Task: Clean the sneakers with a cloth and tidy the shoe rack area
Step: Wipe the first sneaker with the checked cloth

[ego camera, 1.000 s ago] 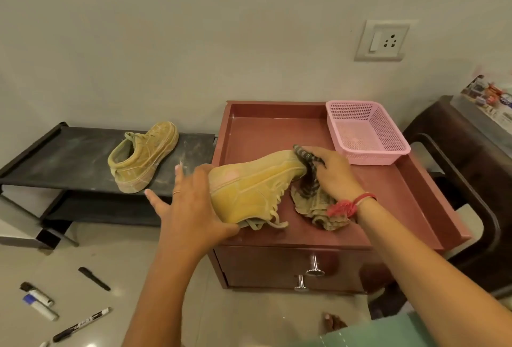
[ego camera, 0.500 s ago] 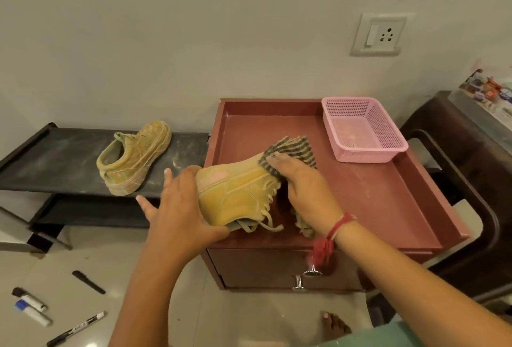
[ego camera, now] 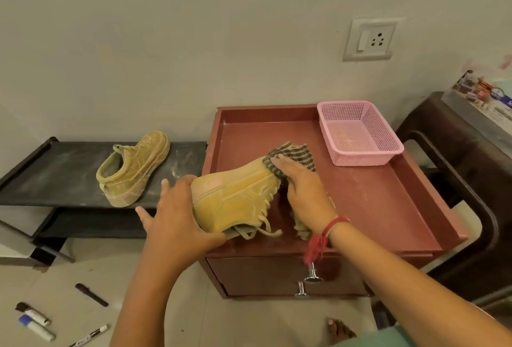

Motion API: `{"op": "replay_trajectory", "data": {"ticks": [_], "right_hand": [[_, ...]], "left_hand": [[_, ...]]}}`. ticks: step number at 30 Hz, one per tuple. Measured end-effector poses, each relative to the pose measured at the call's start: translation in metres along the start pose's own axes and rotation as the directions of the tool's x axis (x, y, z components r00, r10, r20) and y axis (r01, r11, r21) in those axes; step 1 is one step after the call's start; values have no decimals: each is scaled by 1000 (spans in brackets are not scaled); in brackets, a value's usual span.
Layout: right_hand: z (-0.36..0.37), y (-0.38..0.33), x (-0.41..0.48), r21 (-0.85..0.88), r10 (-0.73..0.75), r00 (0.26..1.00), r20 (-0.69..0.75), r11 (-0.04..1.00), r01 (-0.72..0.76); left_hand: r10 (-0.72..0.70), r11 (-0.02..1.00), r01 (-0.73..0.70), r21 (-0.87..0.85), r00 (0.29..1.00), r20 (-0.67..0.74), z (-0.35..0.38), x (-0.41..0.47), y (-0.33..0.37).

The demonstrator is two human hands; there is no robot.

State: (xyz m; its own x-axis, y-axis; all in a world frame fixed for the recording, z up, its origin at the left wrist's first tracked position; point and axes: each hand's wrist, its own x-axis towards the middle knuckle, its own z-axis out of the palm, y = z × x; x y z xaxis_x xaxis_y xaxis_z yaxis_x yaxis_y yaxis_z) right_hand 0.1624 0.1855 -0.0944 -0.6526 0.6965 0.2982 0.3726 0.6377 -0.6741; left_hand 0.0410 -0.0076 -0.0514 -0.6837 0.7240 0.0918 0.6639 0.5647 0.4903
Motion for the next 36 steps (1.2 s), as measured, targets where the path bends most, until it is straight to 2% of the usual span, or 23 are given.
{"op": "replay_trajectory", "data": {"ticks": [1, 3, 5, 6, 7, 9, 11, 13, 16, 17, 21, 25, 28, 29, 33, 34, 36], "right_hand": [[-1, 7, 3, 26, 40, 999, -2, 999, -40], [-13, 25, 17, 185, 228, 973, 25, 956, -229], [-29, 35, 28, 398, 403, 913, 65, 828, -394], [-35, 35, 31, 459, 444, 894, 54, 784, -417], [-37, 33, 31, 455, 427, 904, 13, 803, -386], [-36, 15, 26, 327, 244, 968, -58, 921, -213], [-21, 3, 13, 142, -30, 998, 47, 990, 23], [-5, 9, 7, 7, -140, 982, 126, 990, 141], [-7, 27, 17, 99, 105, 994, 6, 989, -106], [-8, 27, 18, 106, 138, 990, -7, 985, -136], [-1, 21, 7, 29, -51, 997, 58, 998, 50], [-1, 36, 13, 49, 112, 994, -12, 993, -111], [1, 25, 4, 8, 23, 1000, 5, 1000, -23], [2, 26, 3, 16, 34, 999, 13, 999, -34], [-7, 49, 18, 88, 277, 956, 99, 954, -286], [-11, 49, 21, 124, 305, 947, 97, 941, -316], [-20, 34, 23, 211, 318, 948, -4, 927, -310]], "left_hand": [[-10, 1000, 10, -15, 1000, 3, 0, 0, -1], [-22, 999, 22, -35, 1000, 4, 0, 1, -2], [-24, 999, 24, -43, 1000, 6, -1, 1, -3], [-26, 998, 27, -53, 1000, 6, -1, 1, -4], [-36, 997, 36, -65, 999, 10, -1, 1, -4], [-60, 993, 62, -100, 998, 20, -3, 2, -3], [-77, 986, 81, -143, 997, 30, -5, 1, -2], [-94, 981, 100, -168, 995, 44, -7, 0, -2], [-97, 974, 106, -198, 994, 58, -7, -1, -4], [-94, 972, 105, -212, 994, 59, -7, -1, -4], [-91, 965, 108, -241, 993, 79, -7, 3, -6], [-90, 964, 107, -242, 993, 82, -7, 2, -8], [-88, 963, 106, -249, 993, 82, -6, 3, -8], [-85, 961, 104, -257, 993, 84, -6, 3, -8], [-64, 965, 76, -252, 996, 58, -5, -1, -6], [-60, 969, 69, -238, 997, 47, -6, -2, -5], [-47, 969, 48, -243, 999, 10, -7, -4, -1]]}}
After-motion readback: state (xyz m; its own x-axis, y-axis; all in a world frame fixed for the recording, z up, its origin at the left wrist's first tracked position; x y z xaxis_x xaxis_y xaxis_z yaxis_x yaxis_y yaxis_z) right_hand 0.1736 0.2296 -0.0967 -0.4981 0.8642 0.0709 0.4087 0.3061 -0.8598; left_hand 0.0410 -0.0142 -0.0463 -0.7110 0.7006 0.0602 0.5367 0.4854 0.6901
